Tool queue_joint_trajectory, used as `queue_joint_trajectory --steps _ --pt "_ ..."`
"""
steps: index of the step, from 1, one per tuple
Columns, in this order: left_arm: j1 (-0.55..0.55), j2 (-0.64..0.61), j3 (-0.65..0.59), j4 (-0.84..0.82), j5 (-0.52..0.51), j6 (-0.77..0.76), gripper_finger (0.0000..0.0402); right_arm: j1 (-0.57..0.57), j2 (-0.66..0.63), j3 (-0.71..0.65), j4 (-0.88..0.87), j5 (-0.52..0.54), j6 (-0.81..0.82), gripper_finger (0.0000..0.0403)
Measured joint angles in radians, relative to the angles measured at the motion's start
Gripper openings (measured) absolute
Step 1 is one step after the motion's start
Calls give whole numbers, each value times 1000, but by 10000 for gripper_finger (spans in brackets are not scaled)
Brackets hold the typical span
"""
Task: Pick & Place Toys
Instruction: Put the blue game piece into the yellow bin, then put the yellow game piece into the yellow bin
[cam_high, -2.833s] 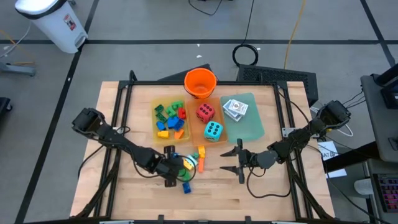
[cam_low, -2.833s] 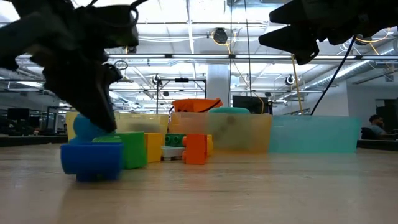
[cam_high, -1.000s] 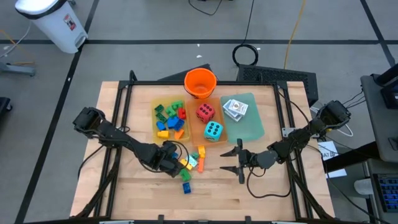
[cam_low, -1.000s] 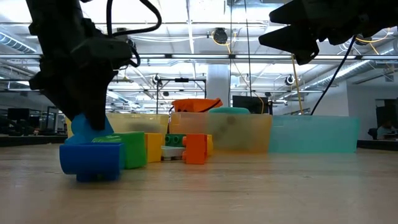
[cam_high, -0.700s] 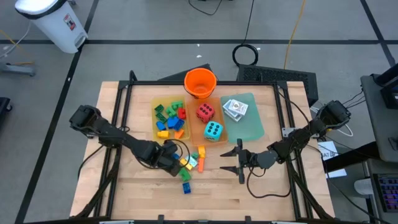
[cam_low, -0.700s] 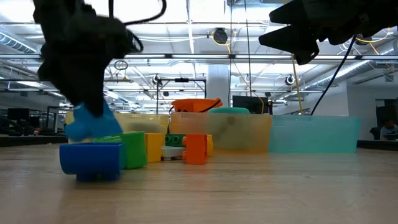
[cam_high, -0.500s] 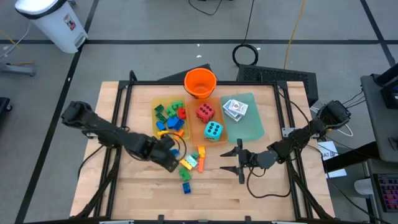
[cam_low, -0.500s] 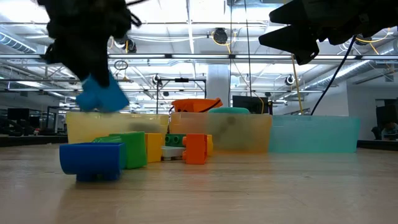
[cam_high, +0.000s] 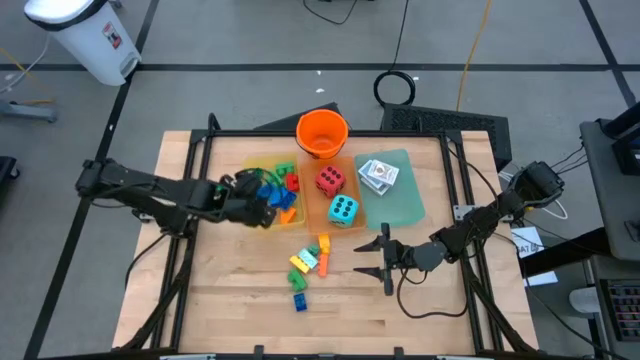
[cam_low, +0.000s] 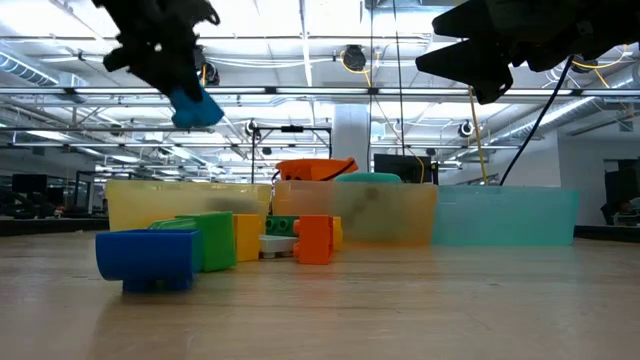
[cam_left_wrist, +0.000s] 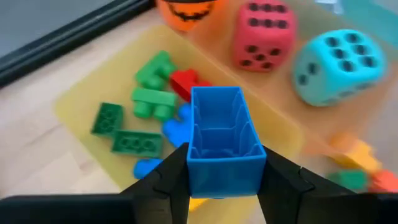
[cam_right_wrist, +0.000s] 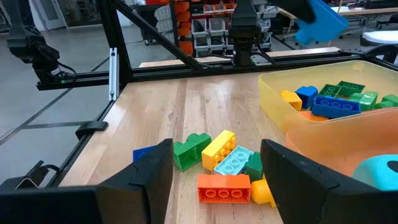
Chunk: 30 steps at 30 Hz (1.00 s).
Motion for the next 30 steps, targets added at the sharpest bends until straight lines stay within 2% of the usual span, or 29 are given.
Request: queue_joint_trajectory --steps 5,9,12,17,20,26,30 --pt "110 26 -63 5 42 37 148 0 0 0 0 0 0 210" --pt "189 30 -168 58 17 10 148 0 0 0 0 0 0 210" --pt "251 32 -258 152 17 9 149 0 0 0 0 0 0 210" --pt "300 32 -367 394 21 112 153 0 0 0 2 1 0 210" --pt "307 31 -382 457 20 195 174 0 0 0 2 1 0 210" --pt "311 31 -382 457 20 295 247 0 0 0 2 1 -1 210" --pt "311 31 -364 443 87 356 283 0 0 0 1 1 -3 210"
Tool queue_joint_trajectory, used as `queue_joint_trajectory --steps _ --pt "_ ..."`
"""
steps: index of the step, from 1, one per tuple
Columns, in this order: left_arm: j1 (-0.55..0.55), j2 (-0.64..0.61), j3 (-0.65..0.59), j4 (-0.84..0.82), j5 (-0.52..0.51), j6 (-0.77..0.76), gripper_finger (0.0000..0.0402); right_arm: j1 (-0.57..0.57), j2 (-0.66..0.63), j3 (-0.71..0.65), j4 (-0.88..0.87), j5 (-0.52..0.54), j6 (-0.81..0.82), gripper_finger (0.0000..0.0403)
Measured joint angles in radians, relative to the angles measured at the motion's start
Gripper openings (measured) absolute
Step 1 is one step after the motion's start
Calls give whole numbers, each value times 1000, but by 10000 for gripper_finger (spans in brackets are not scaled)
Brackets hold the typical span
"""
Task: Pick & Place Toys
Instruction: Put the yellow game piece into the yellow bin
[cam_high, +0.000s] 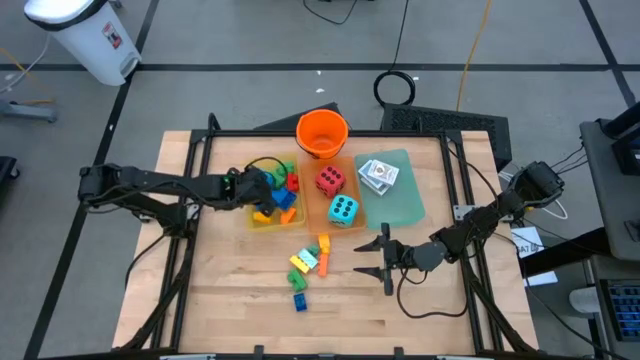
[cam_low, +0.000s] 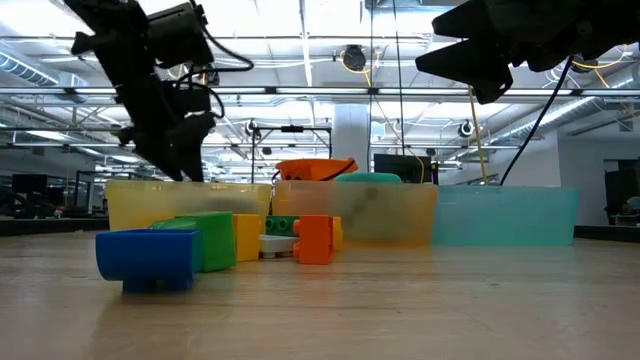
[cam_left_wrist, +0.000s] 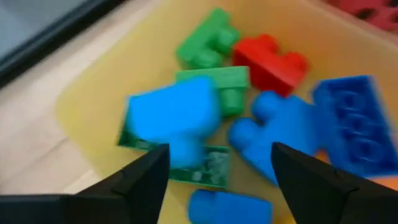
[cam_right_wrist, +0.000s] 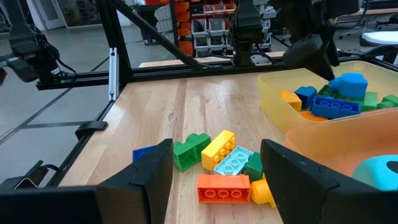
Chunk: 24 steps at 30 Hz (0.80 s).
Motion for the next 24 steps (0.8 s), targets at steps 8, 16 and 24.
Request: queue_joint_trajectory --steps 8,16,24 --pt "-26 -27 144 -26 177 34 311 0 0 0 -5 0 -1 210" --pt "-171 -29 193 158 319 113 312 -5 0 0 -6 1 2 210" --pt "-373 -11 193 294 396 170 313 -4 0 0 -6 1 2 210"
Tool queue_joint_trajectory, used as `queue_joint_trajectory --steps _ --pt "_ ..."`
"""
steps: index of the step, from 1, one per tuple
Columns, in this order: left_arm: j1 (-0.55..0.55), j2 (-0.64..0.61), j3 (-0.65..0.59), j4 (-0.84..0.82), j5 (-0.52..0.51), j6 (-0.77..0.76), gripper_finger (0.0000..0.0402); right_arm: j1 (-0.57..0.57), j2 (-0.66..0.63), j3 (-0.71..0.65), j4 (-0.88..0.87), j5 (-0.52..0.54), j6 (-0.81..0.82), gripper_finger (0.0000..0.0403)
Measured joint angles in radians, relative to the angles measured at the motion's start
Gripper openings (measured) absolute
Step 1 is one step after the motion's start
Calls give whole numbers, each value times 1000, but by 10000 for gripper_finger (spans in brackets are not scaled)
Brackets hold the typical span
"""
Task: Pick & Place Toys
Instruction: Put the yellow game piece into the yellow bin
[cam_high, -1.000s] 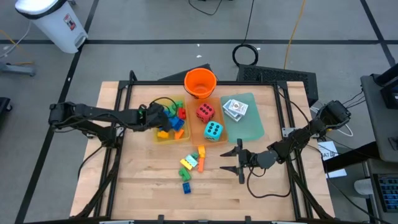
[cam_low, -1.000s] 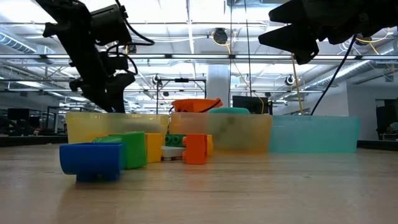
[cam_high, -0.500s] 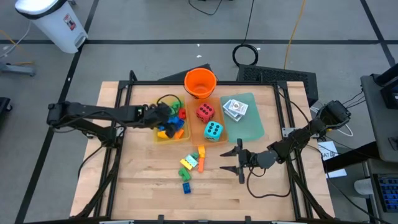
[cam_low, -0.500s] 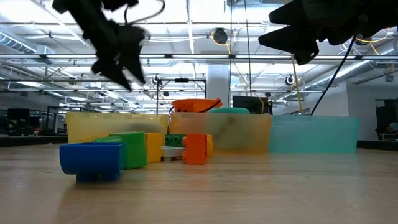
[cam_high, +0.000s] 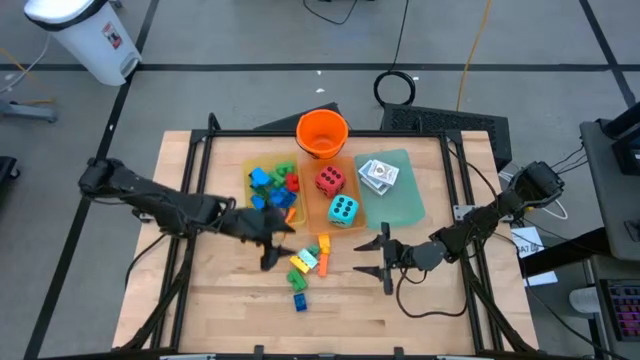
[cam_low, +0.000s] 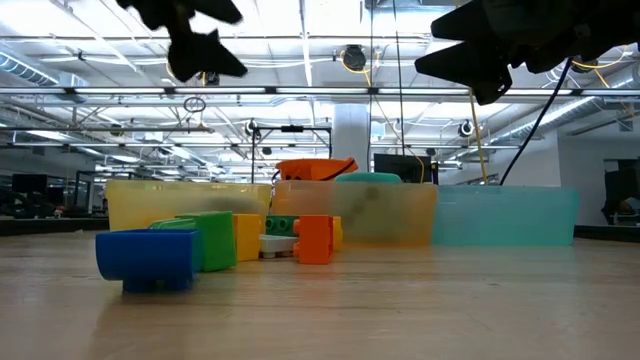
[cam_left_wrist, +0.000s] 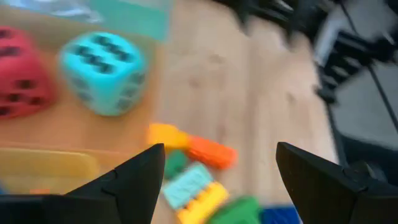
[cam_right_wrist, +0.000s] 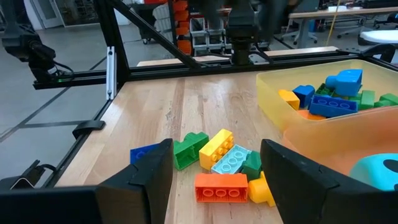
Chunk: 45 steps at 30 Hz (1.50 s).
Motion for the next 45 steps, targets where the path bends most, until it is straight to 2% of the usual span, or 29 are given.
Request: queue_joint_trajectory --steps 4,8,11,14,17,22,25,28,34,45 --pt "-109 67 1 109 -5 23 313 0 0 0 1 0 0 210" --pt "-187 178 1 230 -9 153 313 0 0 0 5 0 0 210" --pt "-224 259 -1 291 -9 214 312 0 0 0 8 0 4 210" --pt "-237 320 -1 283 -10 220 312 0 0 0 9 -2 4 210" --pt "-236 362 -1 245 -41 264 312 0 0 0 8 -2 4 210" --pt "-213 398 -1 180 -183 317 312 0 0 0 9 -3 4 210" --pt "-186 399 -1 165 -220 317 312 0 0 0 8 -3 4 210" --pt "-158 399 -1 159 -217 317 312 0 0 0 8 -3 4 210" --pt "-121 422 -1 119 -98 317 312 0 0 0 8 -3 3 210" --pt "-104 518 -1 96 -94 288 312 0 0 0 8 -3 1 210"
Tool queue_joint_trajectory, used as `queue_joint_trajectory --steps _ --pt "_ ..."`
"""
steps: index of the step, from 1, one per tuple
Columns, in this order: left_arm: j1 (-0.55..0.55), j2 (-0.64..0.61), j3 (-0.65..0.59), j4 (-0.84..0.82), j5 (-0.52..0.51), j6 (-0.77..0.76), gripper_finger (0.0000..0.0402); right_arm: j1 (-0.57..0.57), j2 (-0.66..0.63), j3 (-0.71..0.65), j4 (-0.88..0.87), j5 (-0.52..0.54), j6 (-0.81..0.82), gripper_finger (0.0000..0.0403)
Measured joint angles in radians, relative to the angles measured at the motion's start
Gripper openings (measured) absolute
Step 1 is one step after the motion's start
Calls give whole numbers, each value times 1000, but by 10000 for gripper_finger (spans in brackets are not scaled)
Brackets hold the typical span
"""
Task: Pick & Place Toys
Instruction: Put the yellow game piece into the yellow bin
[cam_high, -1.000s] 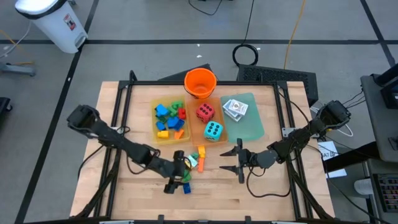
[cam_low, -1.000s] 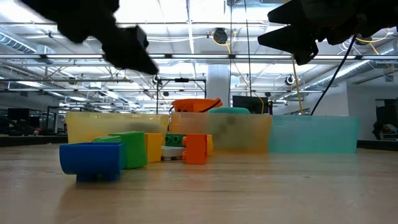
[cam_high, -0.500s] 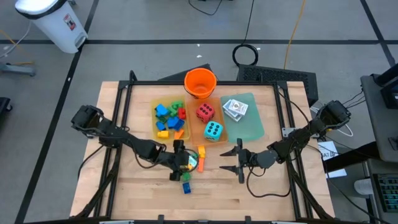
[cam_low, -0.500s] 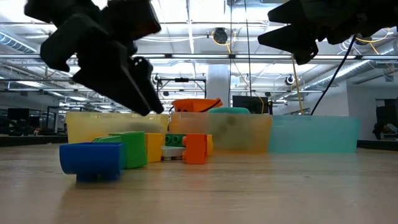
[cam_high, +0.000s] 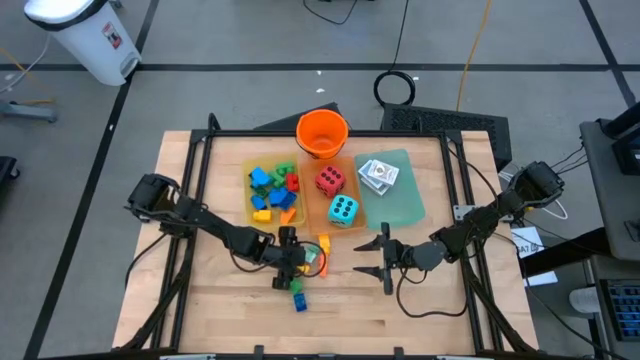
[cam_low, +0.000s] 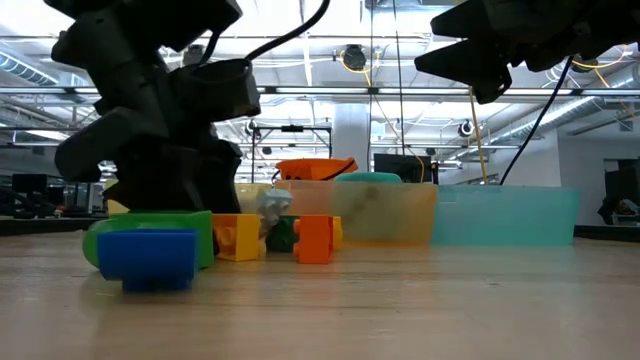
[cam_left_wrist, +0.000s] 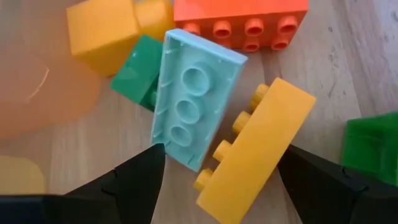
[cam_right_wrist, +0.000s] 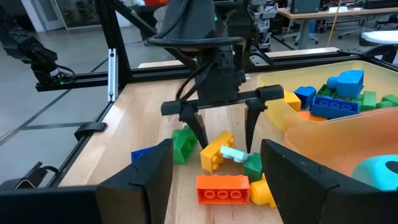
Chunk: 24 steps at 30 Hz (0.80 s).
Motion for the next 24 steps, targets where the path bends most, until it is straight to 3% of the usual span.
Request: queue_joint_trajectory --steps 6,18,24 --pt "-4 0 0 -5 22 -3 283 0 0 0 0 0 0 210" --pt "-5 1 0 -9 60 -26 103 0 0 0 0 0 0 210" --pt "-4 -30 -1 -26 59 -55 94 0 0 0 0 0 0 210"
